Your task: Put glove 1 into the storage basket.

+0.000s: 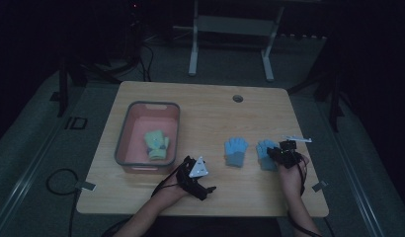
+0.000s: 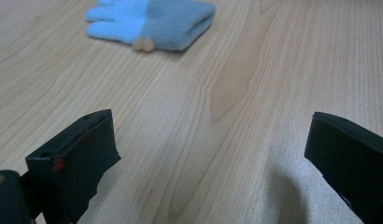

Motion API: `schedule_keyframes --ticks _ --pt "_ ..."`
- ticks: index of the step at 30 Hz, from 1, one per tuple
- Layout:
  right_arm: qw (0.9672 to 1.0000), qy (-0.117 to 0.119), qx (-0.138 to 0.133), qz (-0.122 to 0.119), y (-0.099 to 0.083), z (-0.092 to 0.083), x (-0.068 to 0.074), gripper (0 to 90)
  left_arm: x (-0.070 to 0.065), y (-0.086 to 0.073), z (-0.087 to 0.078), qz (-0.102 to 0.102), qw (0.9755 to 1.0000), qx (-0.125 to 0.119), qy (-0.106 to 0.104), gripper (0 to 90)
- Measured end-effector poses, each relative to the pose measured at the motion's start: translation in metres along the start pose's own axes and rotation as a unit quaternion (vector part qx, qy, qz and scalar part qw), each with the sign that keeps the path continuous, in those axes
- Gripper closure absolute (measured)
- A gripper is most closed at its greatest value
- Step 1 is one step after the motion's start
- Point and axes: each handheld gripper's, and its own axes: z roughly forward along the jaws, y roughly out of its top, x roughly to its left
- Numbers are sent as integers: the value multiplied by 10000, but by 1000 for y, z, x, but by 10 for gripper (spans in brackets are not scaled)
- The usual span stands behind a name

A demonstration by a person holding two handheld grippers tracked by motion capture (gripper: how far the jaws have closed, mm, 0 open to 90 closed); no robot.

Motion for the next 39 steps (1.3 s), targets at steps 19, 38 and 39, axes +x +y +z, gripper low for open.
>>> schedule_keyframes --ticks 19,38,39 --pt "9791 1070 -31 -1732 4 -20 -35 618 0 0 0 -28 10000 0 -20 25" --pt "9590 1540 470 -2331 2 18 -36 573 1 0 0 -46 10000 -5 -48 26" --pt "9599 1524 465 -2307 2 18 -36 578 0 0 0 -44 10000 -5 -45 26"
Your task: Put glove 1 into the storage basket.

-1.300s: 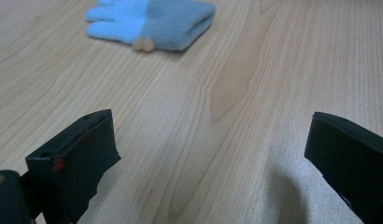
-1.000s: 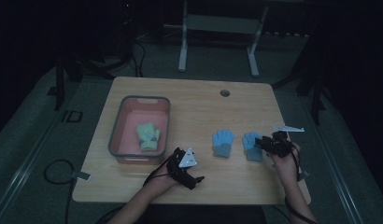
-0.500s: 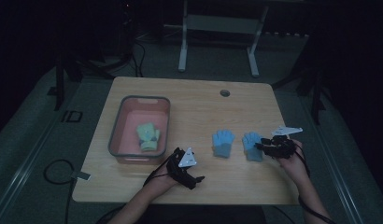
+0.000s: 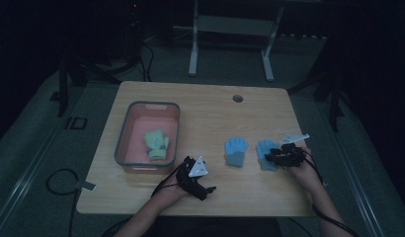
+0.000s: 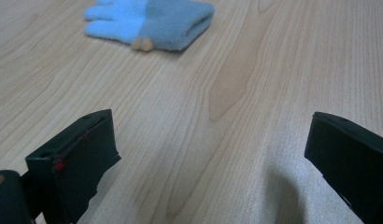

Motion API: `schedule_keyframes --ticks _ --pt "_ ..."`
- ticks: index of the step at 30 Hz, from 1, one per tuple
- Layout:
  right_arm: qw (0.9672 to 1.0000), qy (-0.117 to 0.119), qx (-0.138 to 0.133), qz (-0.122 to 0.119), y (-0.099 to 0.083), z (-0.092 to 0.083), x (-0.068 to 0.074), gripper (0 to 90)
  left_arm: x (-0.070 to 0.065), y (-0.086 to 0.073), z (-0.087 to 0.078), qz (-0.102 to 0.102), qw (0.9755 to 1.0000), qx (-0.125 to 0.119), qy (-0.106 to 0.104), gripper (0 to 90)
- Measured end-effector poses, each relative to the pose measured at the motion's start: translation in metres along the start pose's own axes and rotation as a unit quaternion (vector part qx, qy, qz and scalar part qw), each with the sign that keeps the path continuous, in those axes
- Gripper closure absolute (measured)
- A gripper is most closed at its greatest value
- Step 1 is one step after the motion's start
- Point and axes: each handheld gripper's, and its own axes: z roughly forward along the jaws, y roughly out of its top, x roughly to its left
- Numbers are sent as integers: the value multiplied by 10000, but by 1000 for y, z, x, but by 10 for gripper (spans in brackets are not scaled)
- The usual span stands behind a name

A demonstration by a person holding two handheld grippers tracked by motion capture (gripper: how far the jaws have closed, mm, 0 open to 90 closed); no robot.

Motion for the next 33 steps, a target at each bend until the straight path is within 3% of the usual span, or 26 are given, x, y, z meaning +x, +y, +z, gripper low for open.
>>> schedule_keyframes --ticks 3,6,10,13,21,26,33 --pt "10000 -74 -34 -47 -1 1 2 615 0 0 1 52 10000 37 34 25" --pt "9997 -208 1 122 -1 0 3 766 0 0 0 46 10000 33 33 26" --pt "9990 -356 66 244 2 0 9 824 0 0 0 25 10000 16 24 25" --pt "9981 -466 108 389 5 -1 13 837 0 0 0 21 10000 16 27 26" --pt "9965 -521 -326 576 29 -27 28 840 0 0 0 29 10000 8 34 26" --pt "9960 -506 -553 484 52 -41 41 840 0 0 0 25 10000 14 35 26" --pt "9960 -288 -726 430 76 -36 61 839 0 0 0 41 10000 2 47 26"
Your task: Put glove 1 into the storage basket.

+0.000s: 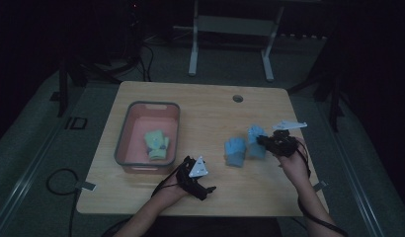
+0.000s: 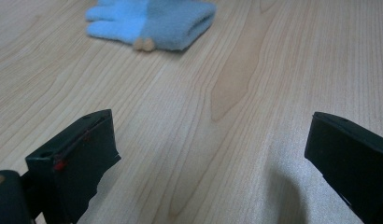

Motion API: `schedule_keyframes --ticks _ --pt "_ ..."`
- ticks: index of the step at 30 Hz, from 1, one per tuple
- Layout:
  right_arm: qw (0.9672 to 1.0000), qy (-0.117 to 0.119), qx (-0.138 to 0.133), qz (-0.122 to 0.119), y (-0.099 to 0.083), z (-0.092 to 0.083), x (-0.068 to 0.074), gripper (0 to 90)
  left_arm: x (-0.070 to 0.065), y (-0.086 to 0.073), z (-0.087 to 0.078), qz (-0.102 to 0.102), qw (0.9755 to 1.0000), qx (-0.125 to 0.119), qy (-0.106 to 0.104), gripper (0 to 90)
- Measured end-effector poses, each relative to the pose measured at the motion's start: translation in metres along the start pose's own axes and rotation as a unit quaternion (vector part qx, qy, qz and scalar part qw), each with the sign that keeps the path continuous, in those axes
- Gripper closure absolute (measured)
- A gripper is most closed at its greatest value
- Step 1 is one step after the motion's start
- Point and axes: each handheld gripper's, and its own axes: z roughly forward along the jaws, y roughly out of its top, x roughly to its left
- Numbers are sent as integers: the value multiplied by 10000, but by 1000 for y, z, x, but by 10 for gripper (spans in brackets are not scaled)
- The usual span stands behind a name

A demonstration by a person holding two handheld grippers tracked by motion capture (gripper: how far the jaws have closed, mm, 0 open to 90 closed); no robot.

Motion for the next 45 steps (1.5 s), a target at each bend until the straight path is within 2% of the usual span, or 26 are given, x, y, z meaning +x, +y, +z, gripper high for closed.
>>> schedule_keyframes --ticks 3,6,11,19,21,29,33,38,42,45 --pt "9999 102 -6 -46 4 5 8 838 0 0 0 0 10000 -1 3 25" --pt "9993 326 53 -174 9 20 26 833 0 0 0 8 10000 4 3 26" --pt "9987 458 158 -140 10 34 36 832 -1 0 0 21 10000 -5 16 26" --pt "9974 448 517 -216 0 60 36 827 -1 0 0 27 10000 -10 50 25" --pt "9972 383 621 -187 -2 66 34 824 -1 0 0 23 10000 -3 41 25" --pt "9960 396 801 -34 -12 82 32 776 -1 0 1 15 10000 17 2 25" --pt "9958 366 839 -59 -15 85 34 722 -1 1 0 -1 10000 13 -1 25" --pt "9959 415 793 -130 -13 77 35 653 -2 3 0 -30 10000 -3 -58 26" --pt "9969 431 643 -132 -12 66 32 552 -6 7 1 63 10000 56 -28 26" --pt "9971 457 592 -135 -14 57 28 454 -7 10 1 45 10000 -47 -6 26"
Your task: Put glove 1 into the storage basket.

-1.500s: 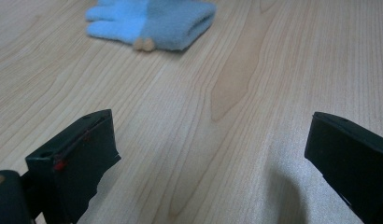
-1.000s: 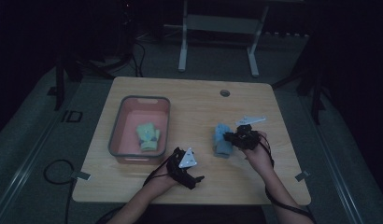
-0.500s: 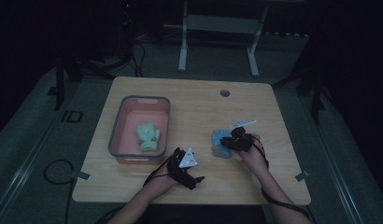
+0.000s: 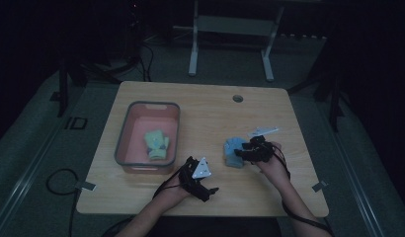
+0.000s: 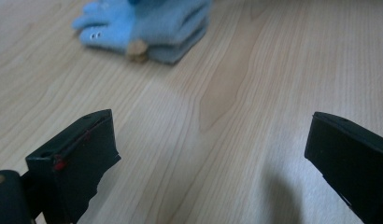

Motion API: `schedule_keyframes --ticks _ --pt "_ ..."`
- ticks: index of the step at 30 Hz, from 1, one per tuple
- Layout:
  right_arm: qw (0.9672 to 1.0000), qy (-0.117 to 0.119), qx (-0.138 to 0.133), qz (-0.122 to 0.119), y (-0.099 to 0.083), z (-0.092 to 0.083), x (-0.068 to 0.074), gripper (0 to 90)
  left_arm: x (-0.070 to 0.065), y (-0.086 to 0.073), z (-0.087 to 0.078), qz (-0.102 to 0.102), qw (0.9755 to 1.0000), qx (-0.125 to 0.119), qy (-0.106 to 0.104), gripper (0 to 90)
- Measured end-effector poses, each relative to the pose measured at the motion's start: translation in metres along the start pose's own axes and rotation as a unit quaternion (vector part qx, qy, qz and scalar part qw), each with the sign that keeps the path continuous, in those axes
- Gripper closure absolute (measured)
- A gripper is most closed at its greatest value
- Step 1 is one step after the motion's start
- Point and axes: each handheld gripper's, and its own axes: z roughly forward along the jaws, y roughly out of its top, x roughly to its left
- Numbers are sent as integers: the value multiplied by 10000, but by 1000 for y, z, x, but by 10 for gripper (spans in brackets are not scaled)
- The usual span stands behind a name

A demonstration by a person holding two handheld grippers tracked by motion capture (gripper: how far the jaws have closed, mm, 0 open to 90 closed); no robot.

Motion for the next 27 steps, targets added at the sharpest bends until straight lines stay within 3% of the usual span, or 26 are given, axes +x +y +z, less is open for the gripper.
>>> schedule_keyframes --ticks 2,7,12,16,19,22,27 --pt "10000 57 -18 45 -2 -5 -4 393 0 3 0 -194 9998 16 5 25" --pt "9994 140 -58 297 -10 -13 -17 303 3 10 2 -457 9982 181 -354 25" --pt "9988 234 -105 408 -19 -18 -28 152 1 19 9 -175 9986 348 -368 26" --pt "9987 261 -161 410 -24 -23 -33 147 3 27 14 35 9990 233 -377 35" --pt "9989 294 -269 241 -25 -26 -36 151 8 33 17 177 9991 147 -351 48" --pt "9993 122 -348 -31 -24 -29 -38 145 11 39 20 389 9987 145 -307 58" --pt "9990 83 -427 81 -23 -32 -43 142 16 48 28 627 9974 230 -270 77"
